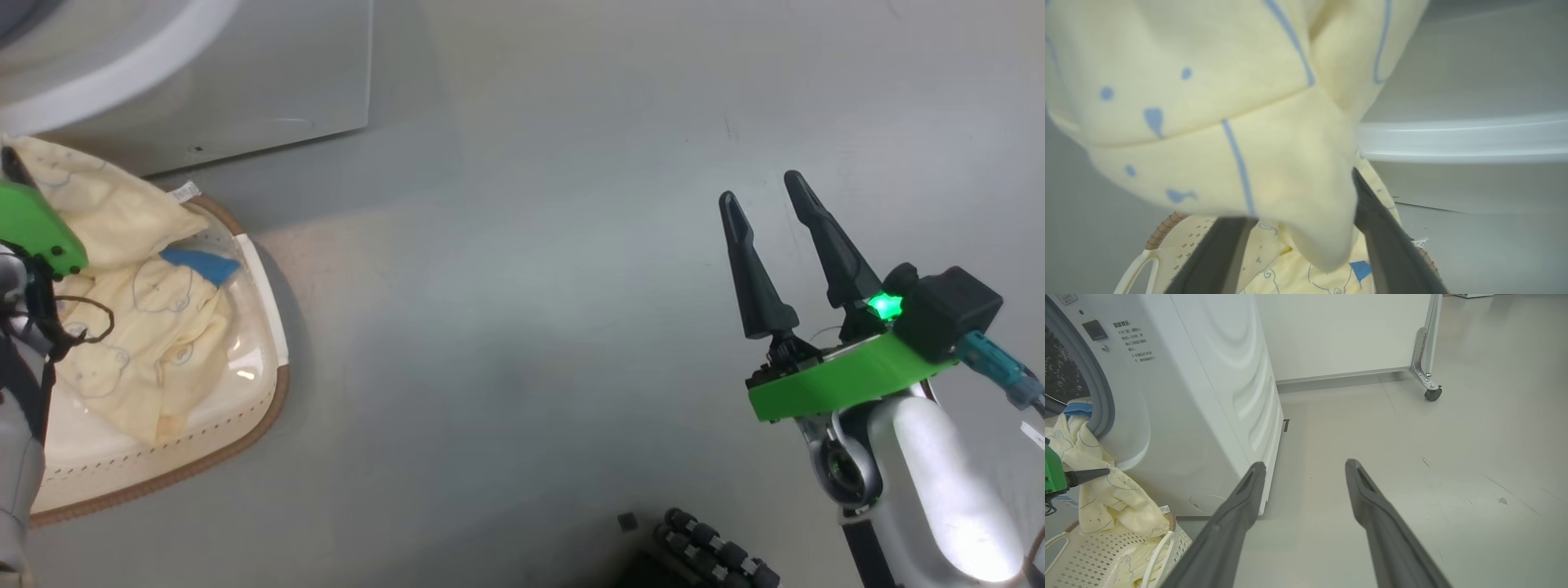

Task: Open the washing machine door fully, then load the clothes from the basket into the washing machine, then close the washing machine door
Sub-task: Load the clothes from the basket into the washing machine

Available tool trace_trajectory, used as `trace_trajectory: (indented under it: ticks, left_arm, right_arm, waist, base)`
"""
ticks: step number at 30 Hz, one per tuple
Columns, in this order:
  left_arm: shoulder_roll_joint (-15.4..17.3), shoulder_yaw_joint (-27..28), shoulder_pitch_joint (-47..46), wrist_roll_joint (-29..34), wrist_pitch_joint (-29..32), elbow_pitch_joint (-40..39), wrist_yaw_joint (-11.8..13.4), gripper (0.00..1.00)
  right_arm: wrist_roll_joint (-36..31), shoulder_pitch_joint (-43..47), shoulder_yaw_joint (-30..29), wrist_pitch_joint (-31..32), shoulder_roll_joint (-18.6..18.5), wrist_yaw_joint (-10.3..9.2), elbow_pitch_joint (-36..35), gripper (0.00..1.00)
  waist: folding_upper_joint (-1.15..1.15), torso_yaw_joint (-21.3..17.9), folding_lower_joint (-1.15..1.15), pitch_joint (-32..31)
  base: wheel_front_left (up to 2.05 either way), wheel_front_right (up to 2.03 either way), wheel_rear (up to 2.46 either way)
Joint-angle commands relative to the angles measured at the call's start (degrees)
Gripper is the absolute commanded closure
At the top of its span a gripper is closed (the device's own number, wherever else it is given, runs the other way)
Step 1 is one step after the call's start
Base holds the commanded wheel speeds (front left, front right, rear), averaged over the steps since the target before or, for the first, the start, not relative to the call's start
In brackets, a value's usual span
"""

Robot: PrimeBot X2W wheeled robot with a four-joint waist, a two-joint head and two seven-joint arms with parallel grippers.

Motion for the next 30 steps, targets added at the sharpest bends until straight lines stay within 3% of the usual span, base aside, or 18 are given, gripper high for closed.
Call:
trace_trajectory:
  ticks: [1, 2, 3, 4, 17, 30]
  left_arm:
    - [3.6, 1.0, -1.7, 0.4, -1.0, 0.2, 0.8, 0.04]
    - [3.7, 0.9, -2.0, 0.5, -1.2, 0.7, 1.0, 0.32]
    - [3.6, 0.7, -2.3, 0.7, -1.4, 1.1, 1.3, 0.75]
    - [3.4, 0.6, -2.5, 0.7, -1.6, 1.5, 1.4, 1.00]
    - [1.1, -2.1, -4.8, 1.5, -1.7, 3.0, -1.9, 1.00]
    - [0.6, -7.3, -10.4, 4.3, 3.6, -3.9, -6.3, 1.00]
  right_arm:
    - [0.5, -0.1, 1.0, -0.5, -0.5, 0.43, -2.0, 0.00]
    - [0.5, -0.1, 1.0, -0.5, -0.5, 0.43, -2.0, 0.00]
    - [0.6, 0.0, 1.0, -0.5, -0.5, 0.43, -2.0, 0.00]
    - [0.6, 0.0, 1.0, -0.5, -0.5, 0.43, -2.0, 0.00]
    - [-0.9, 0.0, -0.1, -0.5, -0.5, 0.43, -2.8, 0.00]
    - [-4.4, -0.6, -0.5, -0.5, -0.5, 0.43, -2.9, 0.00]
  waist:
    - [0.00, -0.3, -0.01, 0.4]
    - [0.00, -0.4, -0.01, 0.4]
    - [0.00, -0.3, -0.01, 0.3]
    - [0.00, -0.3, -0.01, 0.2]
    - [0.00, 3.6, -0.01, 0.2]
    - [0.00, 9.1, -0.01, 0.2]
  base:
    - [0.00, 0.00, 0.00]
    - [0.00, 0.00, 0.00]
    - [0.00, 0.00, 0.00]
    - [0.00, 0.00, 0.00]
    - [0.00, 0.00, 0.00]
    - [0.00, 0.00, 0.00]
